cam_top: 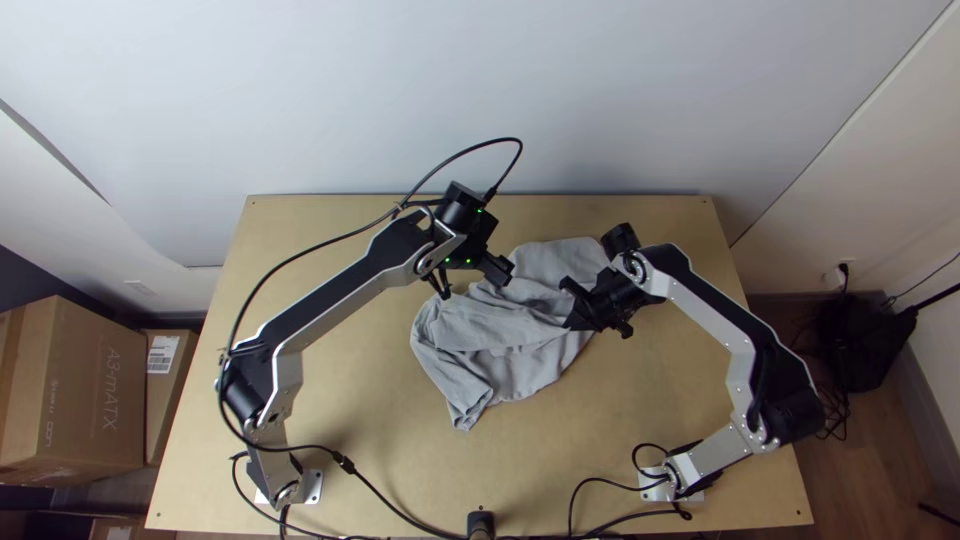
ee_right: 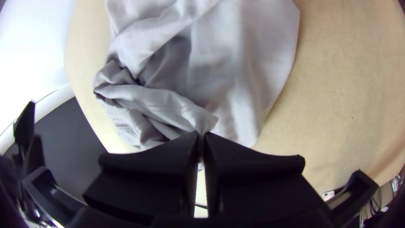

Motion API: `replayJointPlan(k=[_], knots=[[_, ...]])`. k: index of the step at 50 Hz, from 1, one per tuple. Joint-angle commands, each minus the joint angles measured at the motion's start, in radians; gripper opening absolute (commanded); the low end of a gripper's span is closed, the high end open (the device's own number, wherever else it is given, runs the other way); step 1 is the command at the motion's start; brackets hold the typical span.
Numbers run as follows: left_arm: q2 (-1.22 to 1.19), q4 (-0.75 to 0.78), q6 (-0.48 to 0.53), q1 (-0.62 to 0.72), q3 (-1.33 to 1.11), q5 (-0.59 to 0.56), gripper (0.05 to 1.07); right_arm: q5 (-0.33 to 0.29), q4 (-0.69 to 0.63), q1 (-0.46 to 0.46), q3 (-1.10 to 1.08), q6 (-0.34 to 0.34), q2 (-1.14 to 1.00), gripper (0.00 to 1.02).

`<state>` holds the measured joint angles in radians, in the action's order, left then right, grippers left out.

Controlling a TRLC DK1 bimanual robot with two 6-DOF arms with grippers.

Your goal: Fold the t-shirt

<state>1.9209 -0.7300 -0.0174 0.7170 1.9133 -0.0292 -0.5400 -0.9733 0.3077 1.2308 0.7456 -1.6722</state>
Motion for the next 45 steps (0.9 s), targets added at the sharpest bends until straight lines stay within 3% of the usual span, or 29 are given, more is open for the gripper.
replayJointPlan(k=[1,11,19,28,45], knots=[[0.079,0.012,0.020,0.002,0.059,-0.006,1.01,-0.003,-0.027,0.010,-0.021,-0.041,0.100,0.02],[0.216,0.041,0.031,0.062,0.168,-0.008,1.01,-0.003,-0.084,0.077,-0.042,-0.150,0.236,0.02],[0.302,0.041,0.059,0.102,0.257,-0.044,1.01,-0.002,-0.085,0.166,-0.062,-0.189,0.316,0.02],[0.379,0.041,0.120,0.127,0.296,-0.100,1.00,0.000,-0.085,0.252,-0.079,-0.192,0.353,0.02],[0.498,0.041,0.197,0.122,0.305,-0.072,0.98,-0.003,-0.085,0.294,-0.070,-0.183,0.397,0.02]])
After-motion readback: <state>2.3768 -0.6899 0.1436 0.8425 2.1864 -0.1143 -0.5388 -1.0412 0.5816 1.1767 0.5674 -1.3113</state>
